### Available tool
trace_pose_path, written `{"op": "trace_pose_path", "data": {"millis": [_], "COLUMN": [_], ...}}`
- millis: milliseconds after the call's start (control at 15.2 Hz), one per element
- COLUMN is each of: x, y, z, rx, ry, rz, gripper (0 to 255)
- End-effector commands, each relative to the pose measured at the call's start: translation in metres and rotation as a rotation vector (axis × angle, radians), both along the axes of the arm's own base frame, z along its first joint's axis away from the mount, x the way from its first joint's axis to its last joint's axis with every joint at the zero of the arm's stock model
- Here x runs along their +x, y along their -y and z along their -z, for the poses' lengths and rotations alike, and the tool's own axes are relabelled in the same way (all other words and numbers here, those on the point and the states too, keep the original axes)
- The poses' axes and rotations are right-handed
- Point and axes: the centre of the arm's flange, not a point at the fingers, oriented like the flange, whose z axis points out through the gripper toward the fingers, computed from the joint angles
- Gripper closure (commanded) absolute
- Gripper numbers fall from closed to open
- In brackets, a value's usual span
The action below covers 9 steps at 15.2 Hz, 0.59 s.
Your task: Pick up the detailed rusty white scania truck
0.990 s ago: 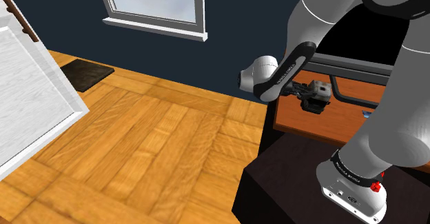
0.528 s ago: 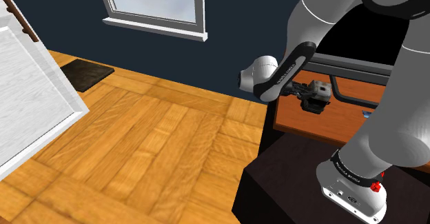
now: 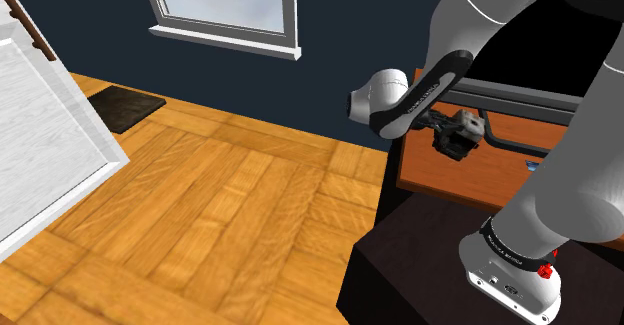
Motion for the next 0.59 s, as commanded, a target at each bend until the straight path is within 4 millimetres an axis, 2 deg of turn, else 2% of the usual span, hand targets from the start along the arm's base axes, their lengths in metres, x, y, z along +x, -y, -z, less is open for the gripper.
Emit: {"op": "trace_pose_path", "data": {"millis": [0,396,528], "x": [0.0,0.0,0.0], "y": [-0.001,-0.001,-0.001], "z": [-0.01,-0.042,-0.043], "rx": [-0.001,-0.001,-0.001], "ry": [0.0,0.0,0.0], "rz": [0.0,0.0,0.0], "gripper": [255,255,255]}}
